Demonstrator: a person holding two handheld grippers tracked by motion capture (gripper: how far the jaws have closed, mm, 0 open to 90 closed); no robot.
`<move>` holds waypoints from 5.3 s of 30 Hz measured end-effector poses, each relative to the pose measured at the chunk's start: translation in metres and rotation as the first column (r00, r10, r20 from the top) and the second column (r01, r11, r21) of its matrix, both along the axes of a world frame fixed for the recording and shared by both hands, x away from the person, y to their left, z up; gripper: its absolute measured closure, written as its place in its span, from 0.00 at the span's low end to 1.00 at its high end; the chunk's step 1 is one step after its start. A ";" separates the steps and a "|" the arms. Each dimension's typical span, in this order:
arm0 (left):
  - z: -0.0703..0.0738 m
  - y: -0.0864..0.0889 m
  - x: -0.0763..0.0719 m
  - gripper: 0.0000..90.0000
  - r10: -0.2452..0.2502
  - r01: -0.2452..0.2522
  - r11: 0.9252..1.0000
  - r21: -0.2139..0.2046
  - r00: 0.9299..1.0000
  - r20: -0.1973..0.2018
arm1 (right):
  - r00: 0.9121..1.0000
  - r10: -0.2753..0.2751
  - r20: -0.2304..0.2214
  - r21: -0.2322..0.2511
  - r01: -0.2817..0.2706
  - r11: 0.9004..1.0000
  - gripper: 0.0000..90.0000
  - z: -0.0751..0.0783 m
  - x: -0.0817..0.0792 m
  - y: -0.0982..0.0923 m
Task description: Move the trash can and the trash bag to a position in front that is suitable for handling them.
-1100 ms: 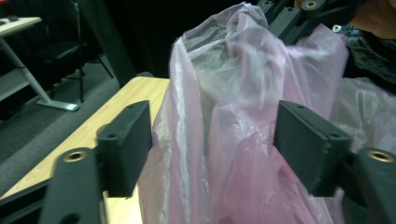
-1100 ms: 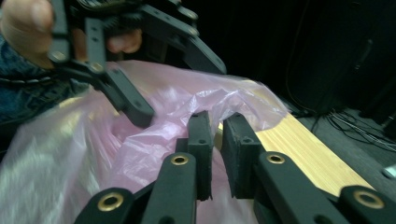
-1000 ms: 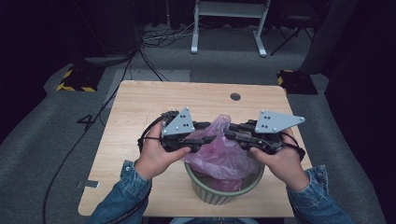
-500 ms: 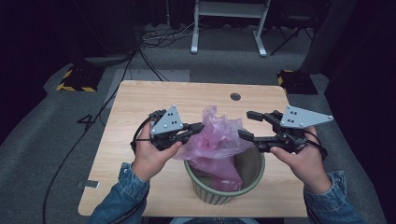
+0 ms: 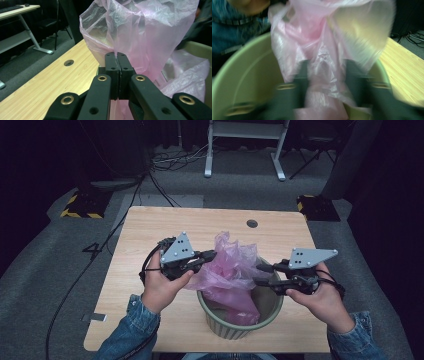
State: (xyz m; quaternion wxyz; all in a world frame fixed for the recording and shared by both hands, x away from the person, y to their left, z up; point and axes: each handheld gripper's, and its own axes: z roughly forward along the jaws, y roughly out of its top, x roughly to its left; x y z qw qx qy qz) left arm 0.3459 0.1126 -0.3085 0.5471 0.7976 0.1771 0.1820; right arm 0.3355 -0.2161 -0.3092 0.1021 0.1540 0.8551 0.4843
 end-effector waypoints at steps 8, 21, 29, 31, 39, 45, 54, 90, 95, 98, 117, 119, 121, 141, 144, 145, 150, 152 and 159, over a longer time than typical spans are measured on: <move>-0.005 0.019 -0.001 0.99 0.089 -0.090 0.996 0.030 0.996 0.022 | 0.999 -0.045 0.023 -0.068 0.046 0.997 1.00 0.004 -0.015 -0.017; -0.016 0.037 0.003 0.99 0.153 -0.153 0.988 0.025 0.988 -0.024 | 0.995 -0.091 -0.045 -0.056 0.088 0.995 0.81 0.000 -0.051 -0.064; -0.012 0.025 0.003 0.97 0.117 -0.117 0.993 0.003 0.993 -0.008 | 0.993 -0.086 0.080 0.001 0.086 0.996 0.46 0.025 -0.049 -0.051; -0.011 0.023 0.003 0.97 0.111 -0.111 0.994 -0.001 0.994 -0.007 | 0.991 -0.080 0.103 -0.002 0.081 0.997 0.45 0.031 -0.047 -0.044; -0.006 0.013 0.003 0.96 0.090 -0.090 0.996 0.000 0.996 0.001 | 0.971 -0.067 0.229 0.017 0.065 0.998 0.44 0.051 -0.039 -0.015; 0.000 0.006 0.002 0.96 0.073 -0.073 0.997 0.009 0.997 0.020 | 0.947 -0.077 0.311 0.015 0.076 0.997 0.38 0.068 -0.022 0.004; -0.002 0.013 0.002 0.96 0.085 -0.085 0.996 0.003 0.996 0.009 | 0.921 -0.167 0.353 0.038 0.164 0.986 0.30 0.065 0.012 -0.004; -0.054 0.052 0.023 0.99 0.183 -0.176 0.982 0.064 0.972 -0.146 | 0.929 -0.348 -0.128 -0.163 0.326 0.931 1.00 -0.047 0.060 -0.068; -0.063 0.056 0.020 0.99 0.172 -0.163 0.985 0.064 0.970 -0.172 | 0.927 -0.333 -0.173 -0.158 0.308 0.938 1.00 -0.063 0.058 -0.071; -0.062 0.057 0.016 0.99 0.169 -0.160 0.985 0.066 0.971 -0.168 | 0.928 -0.339 -0.156 -0.156 0.316 0.936 1.00 -0.060 0.055 -0.071; -0.112 0.068 0.000 1.00 0.155 -0.111 0.981 0.161 0.943 -0.294 | 0.884 -0.347 -0.313 -0.251 0.276 0.928 1.00 -0.131 0.040 -0.087; -0.120 0.070 -0.003 1.00 0.126 -0.093 0.989 0.115 0.939 -0.321 | 0.875 -0.340 -0.344 -0.225 0.275 0.935 1.00 -0.139 0.037 -0.090; -0.123 0.071 -0.005 1.00 0.110 -0.085 0.992 0.088 0.939 -0.325 | 0.868 -0.330 -0.371 -0.194 0.275 0.942 1.00 -0.145 0.034 -0.092; -0.079 0.080 -0.054 0.28 0.180 -0.175 0.983 0.048 0.976 -0.121 | 0.932 -0.363 0.014 0.077 0.361 0.929 0.37 -0.071 -0.016 -0.122; -0.079 0.065 -0.048 0.28 0.154 -0.146 0.986 0.083 0.983 -0.101 | 0.955 -0.295 0.038 0.041 0.294 0.955 0.38 -0.070 -0.018 -0.106; -0.080 0.060 -0.046 0.29 0.149 -0.141 0.986 0.094 0.985 -0.090 | 0.958 -0.282 0.048 0.033 0.280 0.959 0.40 -0.071 -0.017 -0.101; -0.083 0.049 -0.032 0.46 0.104 -0.098 0.993 0.062 0.987 -0.118 | 0.969 -0.245 0.028 0.038 0.244 0.969 0.55 -0.075 -0.010 -0.085; -0.084 0.048 -0.030 0.63 0.082 -0.075 0.996 0.054 0.988 -0.131 | 0.975 -0.224 0.008 0.040 0.223 0.974 0.78 -0.076 -0.011 -0.083; -0.093 0.056 -0.036 1.00 -0.024 0.020 0.999 -0.026 0.985 -0.171 | 0.987 -0.159 -0.040 0.029 0.160 0.987 1.00 -0.082 -0.028 -0.084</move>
